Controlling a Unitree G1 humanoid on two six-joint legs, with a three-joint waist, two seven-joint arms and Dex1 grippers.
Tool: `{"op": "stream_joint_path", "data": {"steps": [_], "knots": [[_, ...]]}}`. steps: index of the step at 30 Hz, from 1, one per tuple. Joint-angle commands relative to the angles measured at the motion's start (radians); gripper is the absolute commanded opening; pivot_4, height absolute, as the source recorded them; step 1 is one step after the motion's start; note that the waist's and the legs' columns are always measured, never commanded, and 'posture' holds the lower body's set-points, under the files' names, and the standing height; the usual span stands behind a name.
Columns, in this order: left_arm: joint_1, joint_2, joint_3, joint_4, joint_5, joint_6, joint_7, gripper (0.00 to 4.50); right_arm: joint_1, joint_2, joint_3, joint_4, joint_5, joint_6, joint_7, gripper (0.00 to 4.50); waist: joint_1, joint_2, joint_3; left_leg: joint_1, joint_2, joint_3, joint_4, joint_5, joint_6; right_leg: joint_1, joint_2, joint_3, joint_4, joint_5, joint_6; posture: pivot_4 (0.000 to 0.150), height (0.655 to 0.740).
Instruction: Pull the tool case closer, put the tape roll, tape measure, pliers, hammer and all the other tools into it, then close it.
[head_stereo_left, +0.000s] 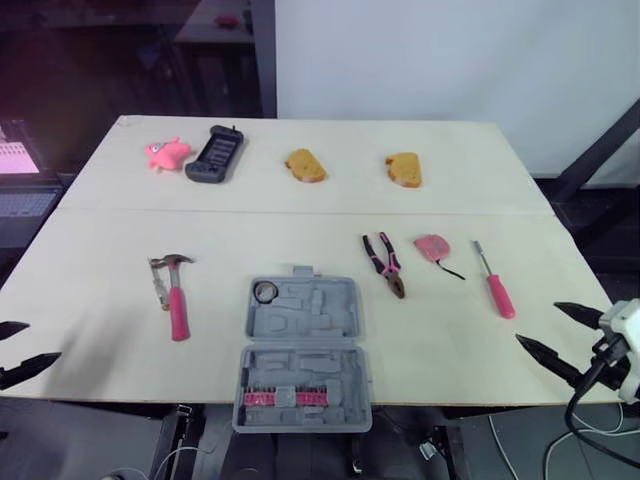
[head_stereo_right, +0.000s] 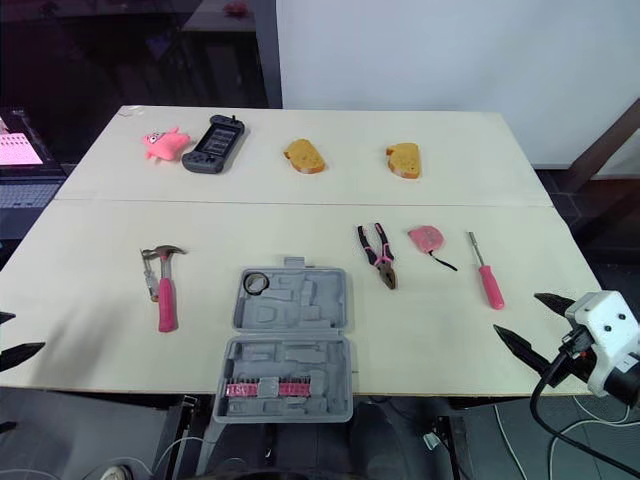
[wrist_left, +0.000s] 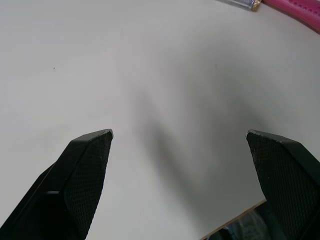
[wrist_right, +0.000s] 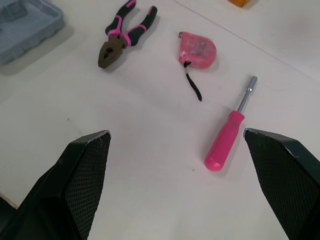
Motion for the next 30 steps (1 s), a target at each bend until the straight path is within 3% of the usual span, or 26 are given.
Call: {"op": "stream_joint_path", "data": {"steps": [1, 8, 15, 20, 24, 30], "knots": [[0.012, -0.002, 0.026, -0.029, -0.023, -0.001, 0.006, 4.48, -0.010, -0.019, -0.011, -0.012, 0.002, -0.004, -0.008, 4.50, 0.000, 0.000, 0.000, 0.000, 0.000, 0.000, 0.000, 0.000, 0.000, 0.000, 0.000, 0.000, 0.000, 0.000, 0.000, 0.150, 0.7400], [0.026, -0.042, 0.018, -0.150, -0.041, 0.044, 0.020, 4.48, -0.019, -0.026, 0.007, -0.062, 0.007, 0.033, -0.027, 4.50, 0.000, 0.000, 0.000, 0.000, 0.000, 0.000, 0.000, 0.000, 0.000, 0.000, 0.000, 0.000, 0.000, 0.000, 0.000, 0.150, 0.7400], [0.088, -0.180, -0.039, -0.685, -0.178, 0.307, 0.064, 4.48, -0.125, -0.028, 0.113, -0.281, 0.085, 0.292, -0.179, 4.50, 0.000, 0.000, 0.000, 0.000, 0.000, 0.000, 0.001, 0.000, 0.000, 0.002, 0.000, 0.001, 0.000, 0.000, 0.001, 0.150, 0.7400], [0.071, -0.281, -0.149, -1.015, -0.238, 0.425, 0.138, 4.48, -0.357, 0.068, 0.345, -0.298, 0.004, 0.534, -0.480, 4.50, -0.002, 0.000, 0.000, 0.000, 0.000, -0.001, 0.002, 0.000, 0.000, 0.001, 0.000, 0.001, 0.000, 0.001, 0.001, 0.150, 0.7400], [0.056, -0.319, -0.170, -1.092, -0.255, 0.415, 0.137, 4.48, -0.565, 0.152, 0.484, -0.181, -0.086, 0.652, -0.641, 4.50, -0.007, 0.000, 0.000, -0.001, 0.000, -0.001, 0.001, 0.000, 0.000, -0.001, 0.002, 0.002, 0.001, 0.002, 0.002, 0.150, 0.7400], [0.086, -0.326, -0.218, -1.123, -0.240, 0.365, 0.080, 4.48, -0.846, 0.217, 0.587, 0.225, -0.209, 0.651, -0.749, 4.50, -0.003, 0.001, 0.000, -0.003, -0.001, 0.000, 0.002, 0.000, 0.000, -0.002, 0.001, 0.002, 0.000, 0.002, 0.003, 0.150, 0.7400]]}}
